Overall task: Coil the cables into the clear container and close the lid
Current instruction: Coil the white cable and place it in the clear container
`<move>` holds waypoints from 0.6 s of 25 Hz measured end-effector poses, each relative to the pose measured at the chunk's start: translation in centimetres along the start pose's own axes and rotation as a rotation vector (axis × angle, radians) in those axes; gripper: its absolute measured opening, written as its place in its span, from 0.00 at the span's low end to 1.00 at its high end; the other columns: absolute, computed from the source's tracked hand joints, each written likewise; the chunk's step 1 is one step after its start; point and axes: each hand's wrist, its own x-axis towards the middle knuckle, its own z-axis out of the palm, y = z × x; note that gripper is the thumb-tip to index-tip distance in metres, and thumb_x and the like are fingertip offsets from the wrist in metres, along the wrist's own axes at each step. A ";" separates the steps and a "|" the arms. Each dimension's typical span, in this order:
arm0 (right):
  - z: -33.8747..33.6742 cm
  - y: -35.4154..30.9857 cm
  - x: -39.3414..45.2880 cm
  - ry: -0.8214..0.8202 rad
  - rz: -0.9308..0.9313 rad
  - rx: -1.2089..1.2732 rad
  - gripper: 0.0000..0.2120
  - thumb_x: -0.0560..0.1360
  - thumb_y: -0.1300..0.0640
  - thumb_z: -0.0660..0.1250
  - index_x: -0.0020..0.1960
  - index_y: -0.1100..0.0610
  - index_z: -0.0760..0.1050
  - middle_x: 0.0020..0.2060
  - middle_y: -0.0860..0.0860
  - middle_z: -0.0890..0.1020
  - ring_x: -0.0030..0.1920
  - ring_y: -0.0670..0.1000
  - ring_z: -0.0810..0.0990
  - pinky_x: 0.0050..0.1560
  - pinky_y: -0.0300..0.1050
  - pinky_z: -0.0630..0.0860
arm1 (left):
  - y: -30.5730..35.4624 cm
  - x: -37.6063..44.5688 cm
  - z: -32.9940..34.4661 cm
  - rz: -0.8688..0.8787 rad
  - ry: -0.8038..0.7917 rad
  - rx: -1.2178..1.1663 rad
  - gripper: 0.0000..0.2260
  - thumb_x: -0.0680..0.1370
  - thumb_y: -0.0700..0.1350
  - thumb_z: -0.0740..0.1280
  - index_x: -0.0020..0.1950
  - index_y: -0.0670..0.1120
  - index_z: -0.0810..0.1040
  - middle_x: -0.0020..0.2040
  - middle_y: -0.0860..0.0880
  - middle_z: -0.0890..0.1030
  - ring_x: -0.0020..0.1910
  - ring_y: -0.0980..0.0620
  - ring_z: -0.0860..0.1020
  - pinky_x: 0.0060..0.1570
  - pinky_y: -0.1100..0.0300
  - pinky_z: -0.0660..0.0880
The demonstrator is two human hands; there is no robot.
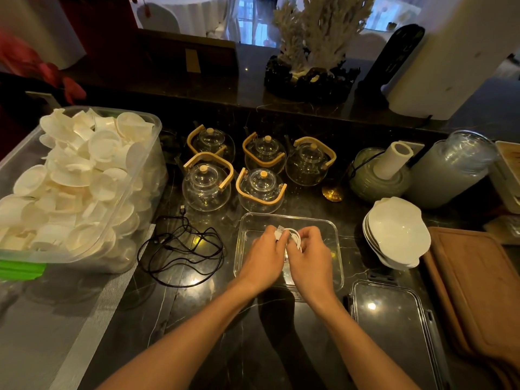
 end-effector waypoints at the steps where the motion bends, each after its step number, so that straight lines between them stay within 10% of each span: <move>1: 0.0 0.3 0.0 0.004 -0.056 -0.043 0.05 0.82 0.55 0.67 0.47 0.49 0.74 0.30 0.44 0.78 0.33 0.37 0.78 0.29 0.31 0.70 | 0.0 0.0 0.0 0.006 -0.013 -0.004 0.13 0.85 0.56 0.57 0.50 0.50 0.74 0.42 0.52 0.81 0.39 0.57 0.79 0.33 0.64 0.69; 7: -0.7 1.6 0.5 -0.077 -0.131 -0.107 0.18 0.85 0.51 0.60 0.37 0.46 0.72 0.25 0.45 0.74 0.27 0.44 0.74 0.27 0.34 0.66 | -0.6 -0.2 -1.0 0.048 -0.163 -0.046 0.06 0.85 0.53 0.58 0.50 0.55 0.69 0.38 0.52 0.76 0.30 0.62 0.72 0.30 0.66 0.68; 15: -2.8 0.0 1.4 -0.171 0.246 0.601 0.11 0.84 0.52 0.64 0.56 0.54 0.85 0.38 0.53 0.83 0.27 0.48 0.75 0.26 0.42 0.74 | -1.2 -0.1 -2.4 0.041 -0.266 -0.212 0.08 0.85 0.52 0.59 0.53 0.48 0.72 0.40 0.48 0.75 0.37 0.53 0.74 0.39 0.55 0.74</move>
